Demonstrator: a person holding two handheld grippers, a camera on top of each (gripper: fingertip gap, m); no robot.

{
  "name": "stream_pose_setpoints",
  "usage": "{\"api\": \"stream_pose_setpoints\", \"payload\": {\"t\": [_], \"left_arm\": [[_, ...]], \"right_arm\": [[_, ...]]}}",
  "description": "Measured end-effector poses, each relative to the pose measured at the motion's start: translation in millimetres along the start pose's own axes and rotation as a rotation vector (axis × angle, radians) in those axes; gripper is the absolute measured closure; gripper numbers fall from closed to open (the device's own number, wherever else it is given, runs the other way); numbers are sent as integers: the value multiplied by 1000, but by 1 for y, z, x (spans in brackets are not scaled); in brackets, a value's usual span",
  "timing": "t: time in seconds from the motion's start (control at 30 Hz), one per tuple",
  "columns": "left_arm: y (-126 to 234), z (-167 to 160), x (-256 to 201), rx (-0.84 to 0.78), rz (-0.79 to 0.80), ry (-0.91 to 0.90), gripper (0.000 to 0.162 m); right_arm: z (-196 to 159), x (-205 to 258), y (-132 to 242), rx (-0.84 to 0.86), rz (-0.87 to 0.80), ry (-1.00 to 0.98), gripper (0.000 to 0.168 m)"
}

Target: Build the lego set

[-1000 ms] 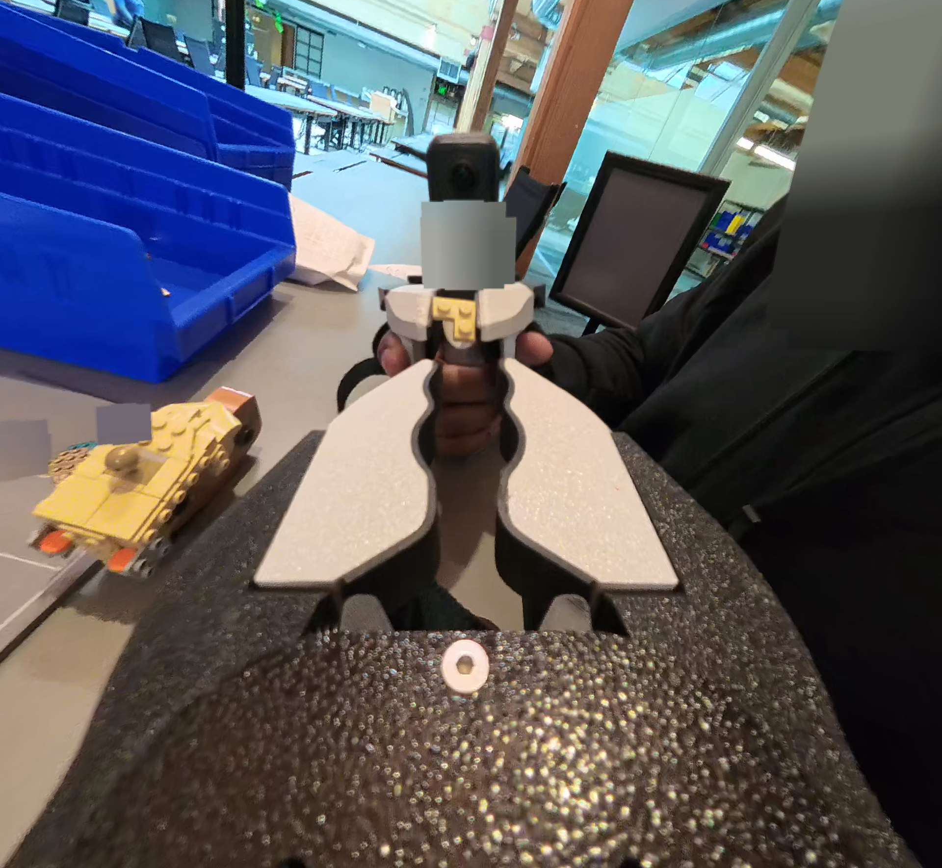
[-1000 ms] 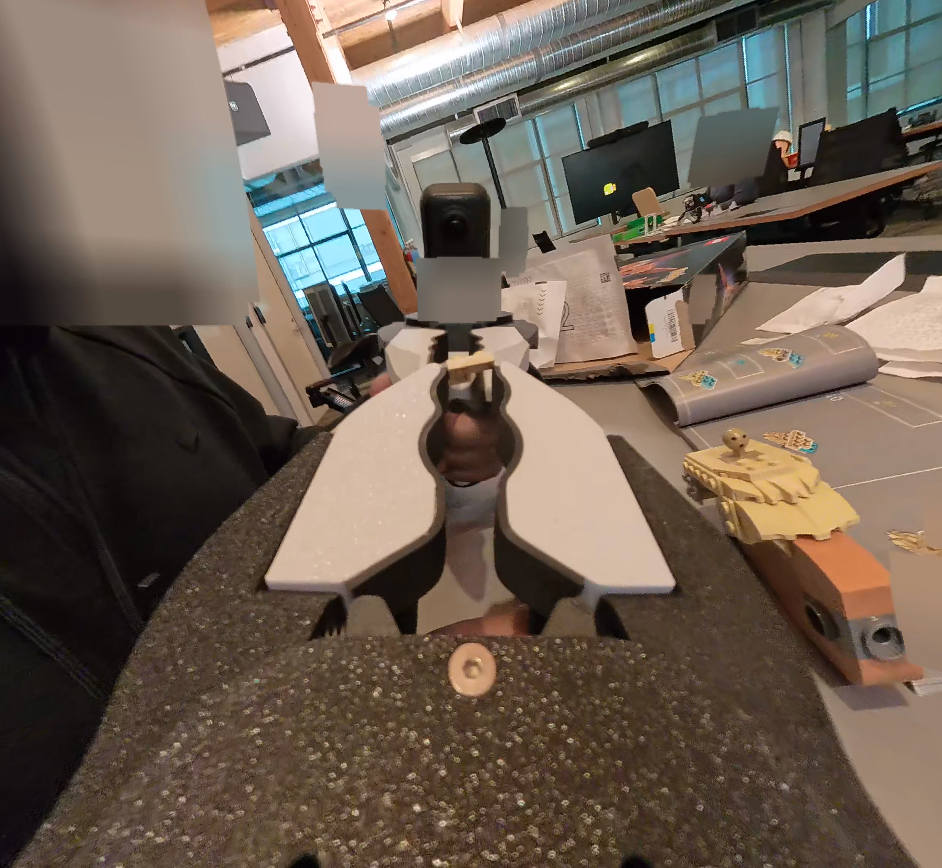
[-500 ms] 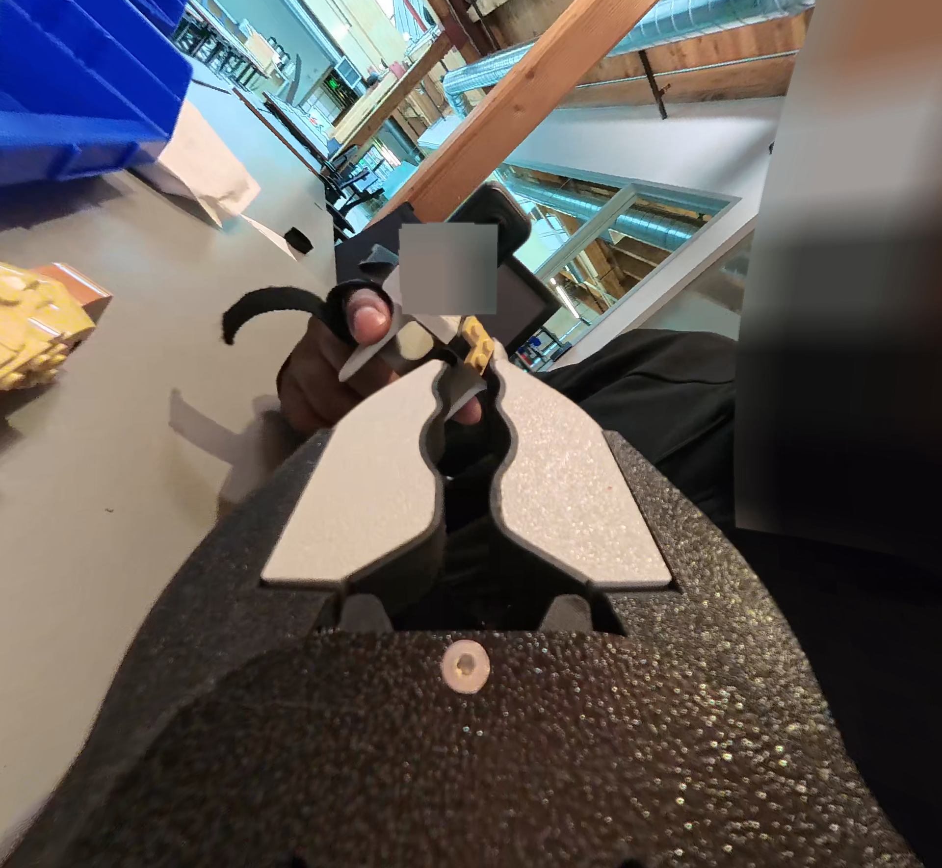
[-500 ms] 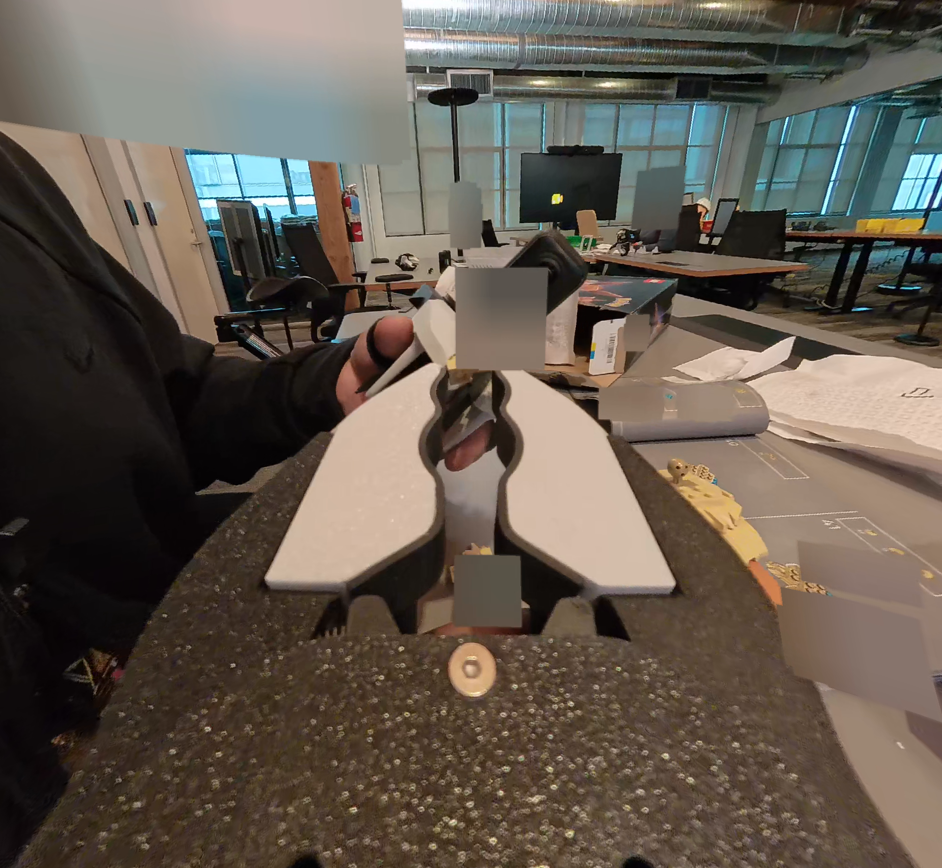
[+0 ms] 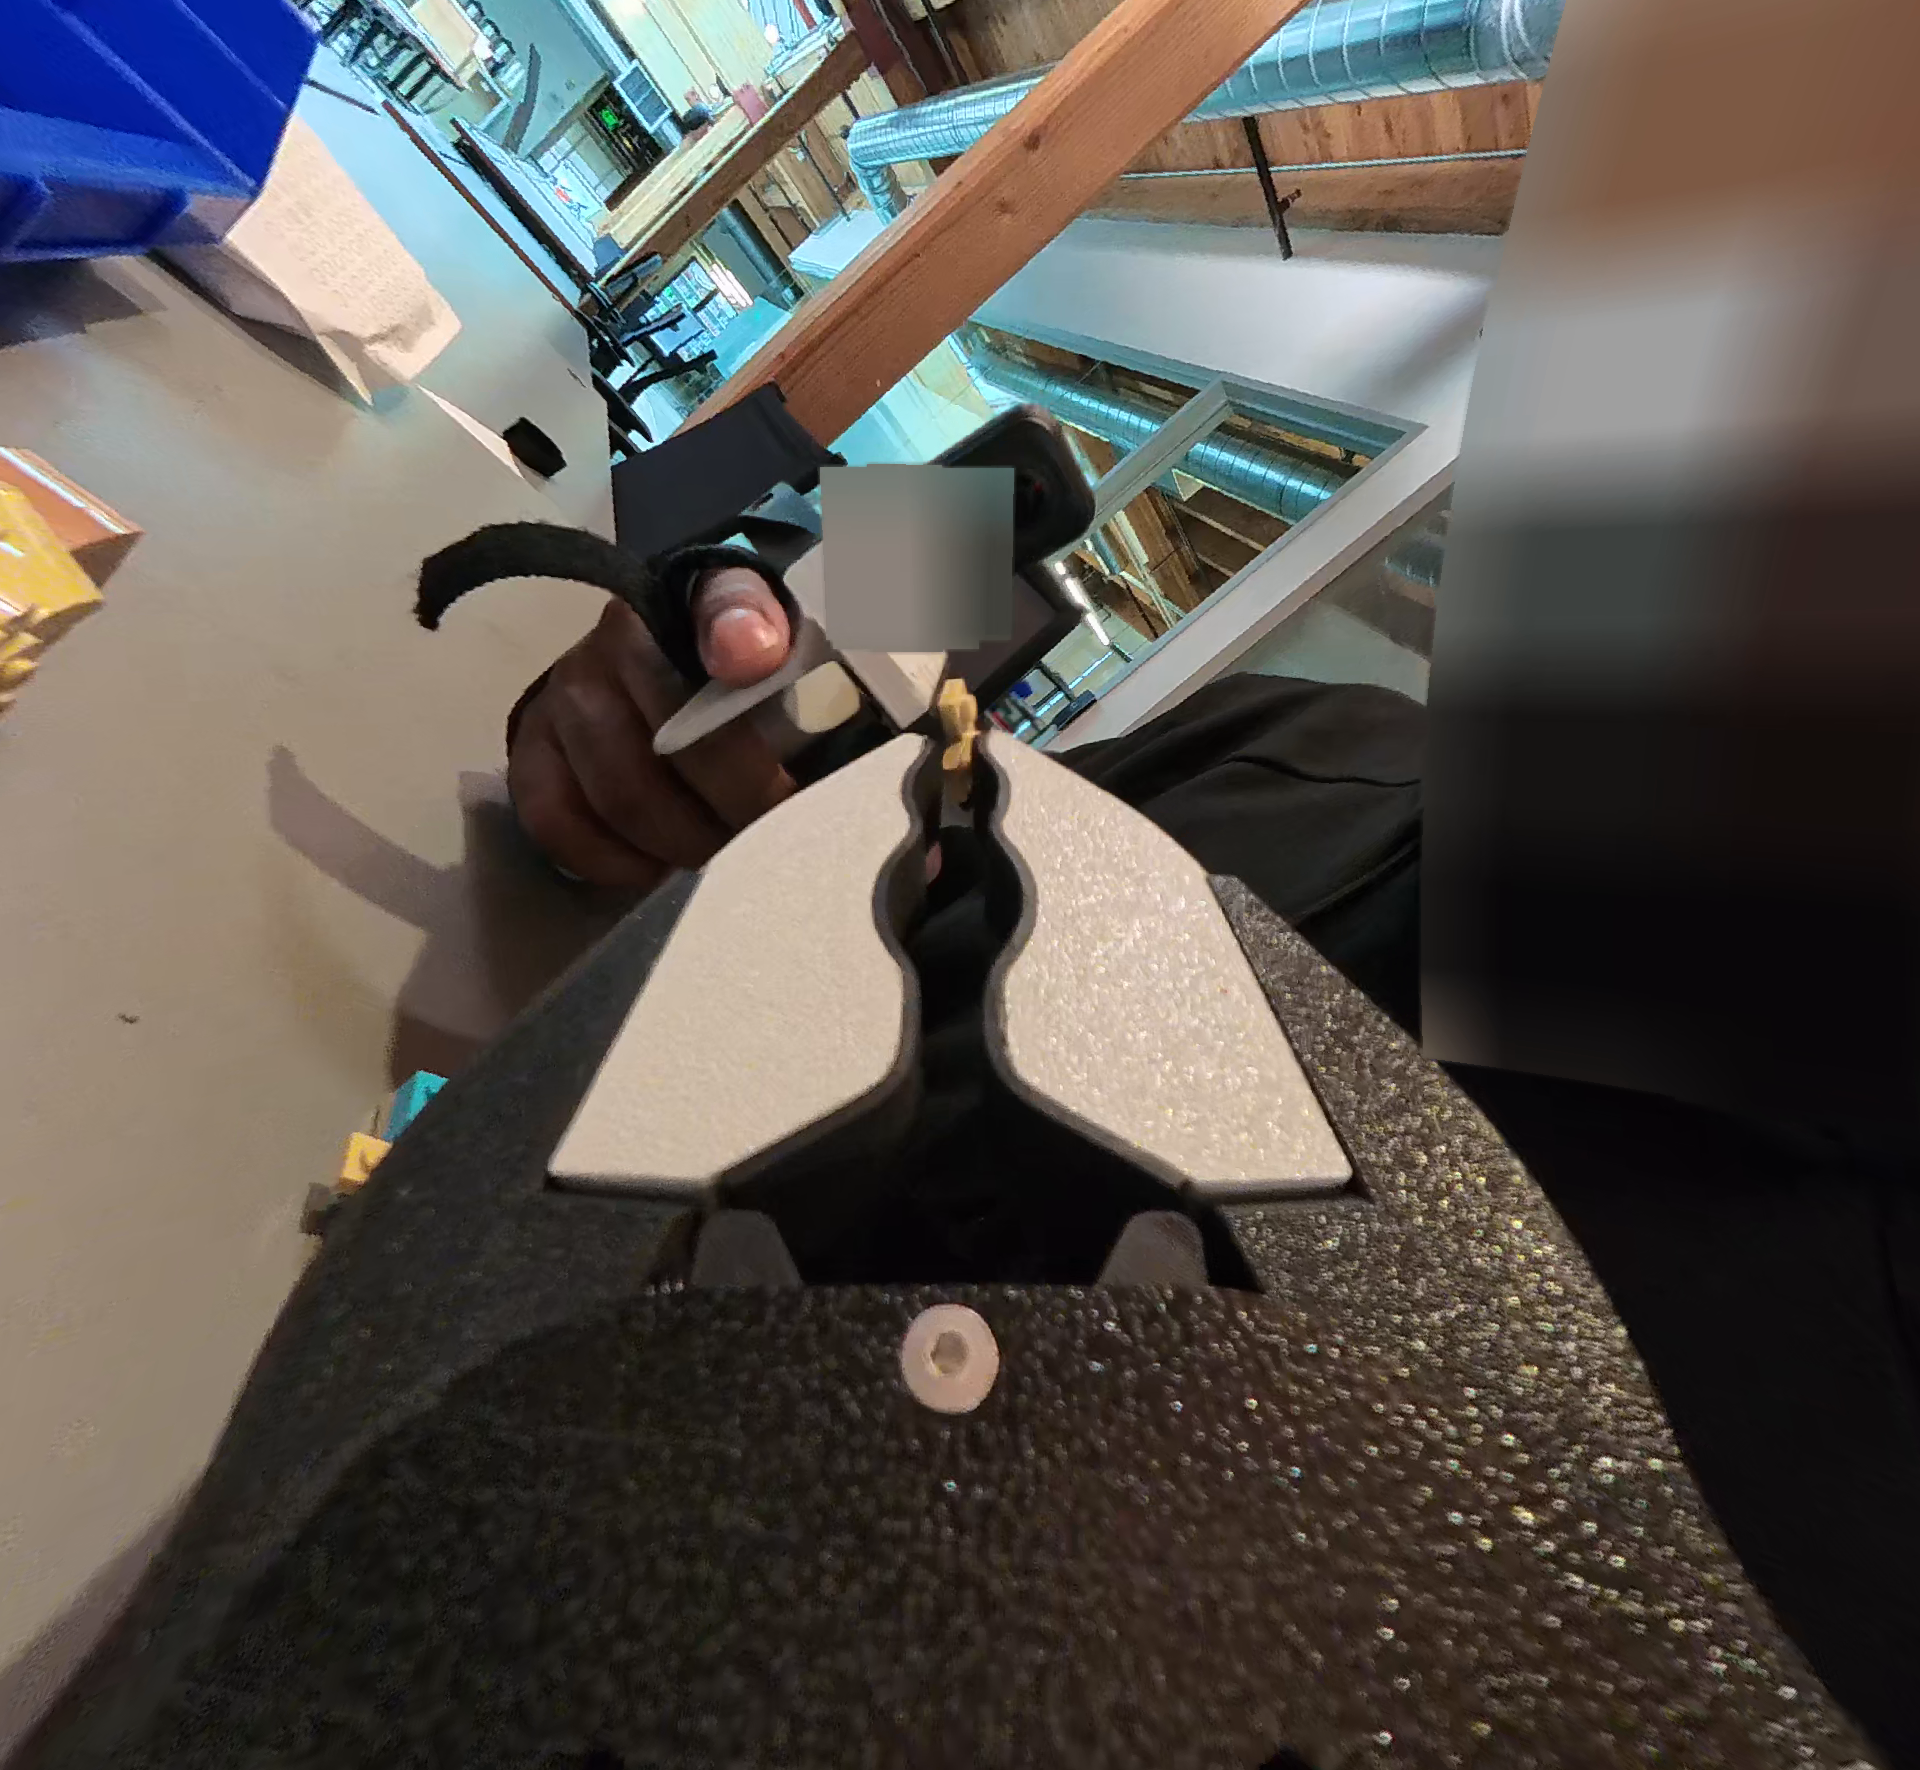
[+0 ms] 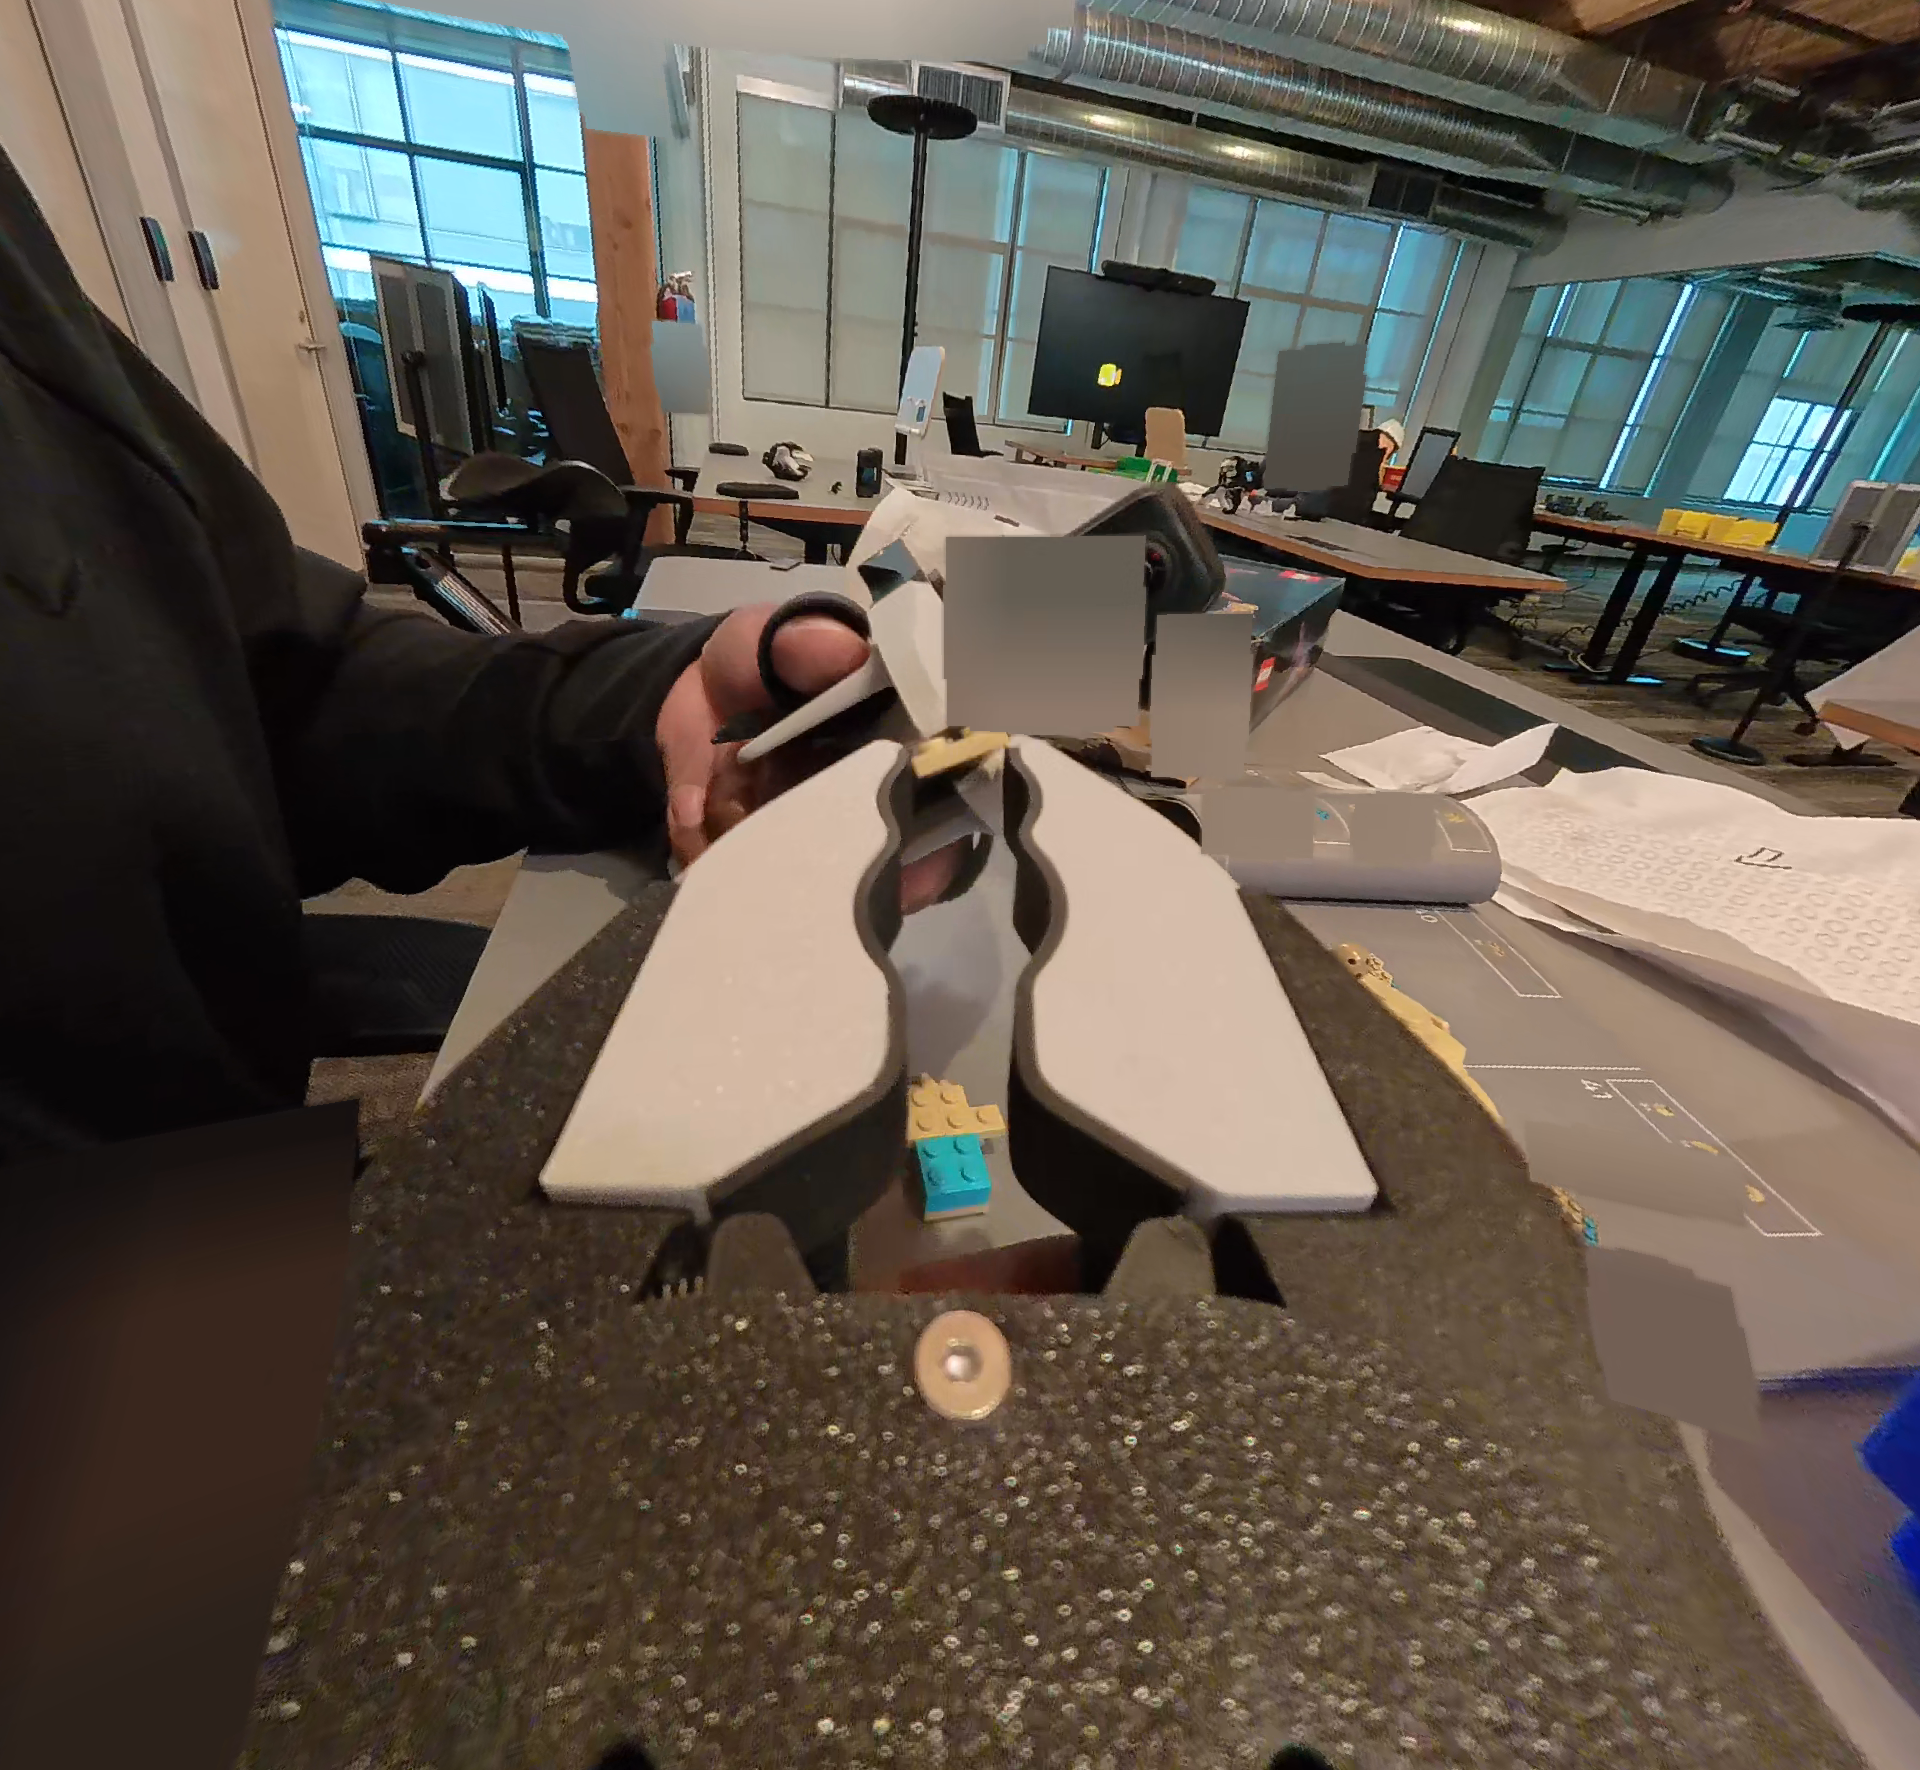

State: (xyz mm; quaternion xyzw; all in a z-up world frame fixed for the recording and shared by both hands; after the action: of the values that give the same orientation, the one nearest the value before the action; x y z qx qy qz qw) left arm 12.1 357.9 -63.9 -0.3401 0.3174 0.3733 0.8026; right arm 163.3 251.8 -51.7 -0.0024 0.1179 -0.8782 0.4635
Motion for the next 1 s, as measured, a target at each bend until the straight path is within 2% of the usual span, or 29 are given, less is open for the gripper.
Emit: {"api": "stream_pose_setpoints", "payload": {"t": [0.37,0.63,1.0], "left_arm": [[4,11,-4,153,117,-41,159],[-2,18,3,361,208,12,160],[-5,15,15,444,263,75,160]], "right_arm": [[7,-10,16,122,87,146,148],[19,-21,6,326,396,360,149],[6,-26,-6,464,545,551,150]]}}
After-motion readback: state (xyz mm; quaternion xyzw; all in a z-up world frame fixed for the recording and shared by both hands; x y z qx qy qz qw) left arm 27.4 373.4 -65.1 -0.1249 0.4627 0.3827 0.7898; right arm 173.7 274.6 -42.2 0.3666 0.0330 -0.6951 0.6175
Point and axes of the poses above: each gripper's, where its closed fingertips meet, y back along the fingers, z out of its top, x = y × z across the jaws, the point moved 10 cm from there along y, back along the fingers, and after that the axes turned 6 degrees about -x, right-handed, at the moved point
